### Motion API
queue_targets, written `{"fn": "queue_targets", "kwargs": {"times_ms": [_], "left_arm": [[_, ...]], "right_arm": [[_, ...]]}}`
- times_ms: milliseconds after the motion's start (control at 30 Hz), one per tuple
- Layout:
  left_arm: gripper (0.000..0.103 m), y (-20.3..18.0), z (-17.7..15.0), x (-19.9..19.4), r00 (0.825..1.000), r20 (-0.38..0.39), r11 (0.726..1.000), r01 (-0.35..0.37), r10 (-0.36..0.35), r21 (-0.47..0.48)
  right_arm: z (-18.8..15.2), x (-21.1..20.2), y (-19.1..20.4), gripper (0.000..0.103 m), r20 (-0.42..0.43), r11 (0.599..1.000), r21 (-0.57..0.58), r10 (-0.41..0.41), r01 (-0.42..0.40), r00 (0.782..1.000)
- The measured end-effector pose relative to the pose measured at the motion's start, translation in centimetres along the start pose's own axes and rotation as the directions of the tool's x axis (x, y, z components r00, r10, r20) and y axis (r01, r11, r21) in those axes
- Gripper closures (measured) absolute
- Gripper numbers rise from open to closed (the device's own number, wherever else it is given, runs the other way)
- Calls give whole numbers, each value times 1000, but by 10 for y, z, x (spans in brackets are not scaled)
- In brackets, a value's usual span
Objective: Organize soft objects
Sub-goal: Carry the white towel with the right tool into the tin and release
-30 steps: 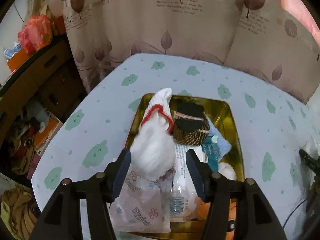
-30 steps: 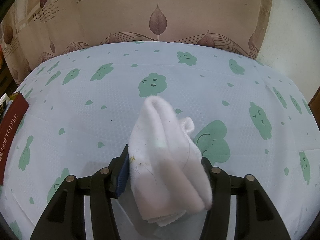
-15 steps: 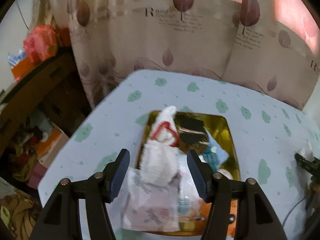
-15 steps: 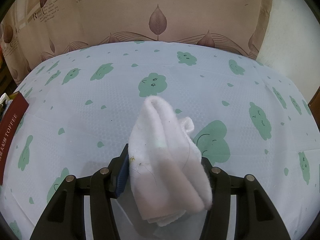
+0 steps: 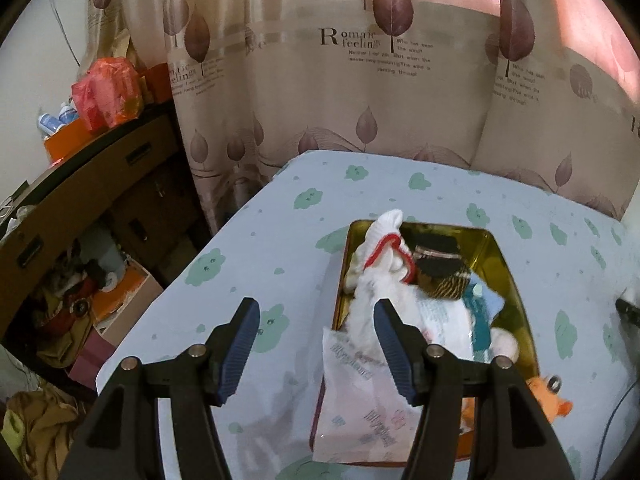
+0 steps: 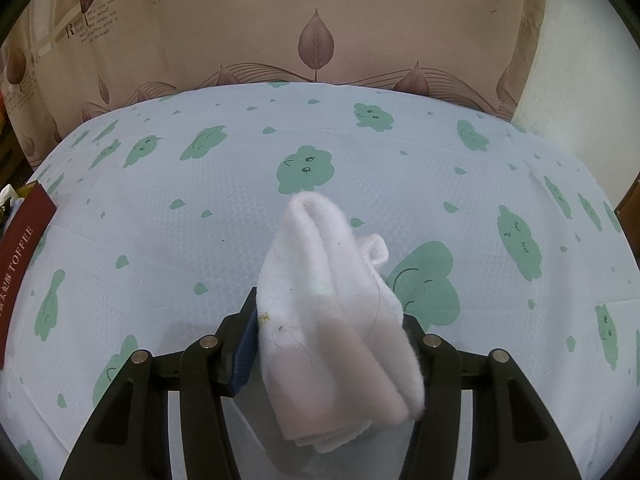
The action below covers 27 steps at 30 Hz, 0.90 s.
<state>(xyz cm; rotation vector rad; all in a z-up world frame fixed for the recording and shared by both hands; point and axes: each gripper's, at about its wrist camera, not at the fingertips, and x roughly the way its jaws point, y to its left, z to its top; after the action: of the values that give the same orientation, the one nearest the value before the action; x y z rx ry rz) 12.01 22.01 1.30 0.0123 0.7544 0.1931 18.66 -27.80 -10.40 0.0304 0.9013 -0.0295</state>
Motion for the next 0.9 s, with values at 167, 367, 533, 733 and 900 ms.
{"fn": "queue_targets", "kwargs": {"times_ms": [167,367,533,733,900], "left_arm": [[42,7,-13,1,999,32,999,-25,24,25],[42,19,-19,7,1000,13,1000,7,-6,-22],[42,29,-17,3,999,35,998,-8,10,-63],[42,35,-16,4,1000,26,995,4,-2,-100],[42,36,-16,5,1000,21,994,-5,8,-109]], "right_arm": [[1,-1,-1,56,1,1000,-7,-4,4,1000],[3,-4,7,70,7,997,-65,-28,28,1000],[4,-5,6,73,6,999,-46,-25,25,1000],[6,-18,15,73,19,999,-32,-20,20,1000],[15,-31,31,73,31,999,-51,-4,6,1000]]}}
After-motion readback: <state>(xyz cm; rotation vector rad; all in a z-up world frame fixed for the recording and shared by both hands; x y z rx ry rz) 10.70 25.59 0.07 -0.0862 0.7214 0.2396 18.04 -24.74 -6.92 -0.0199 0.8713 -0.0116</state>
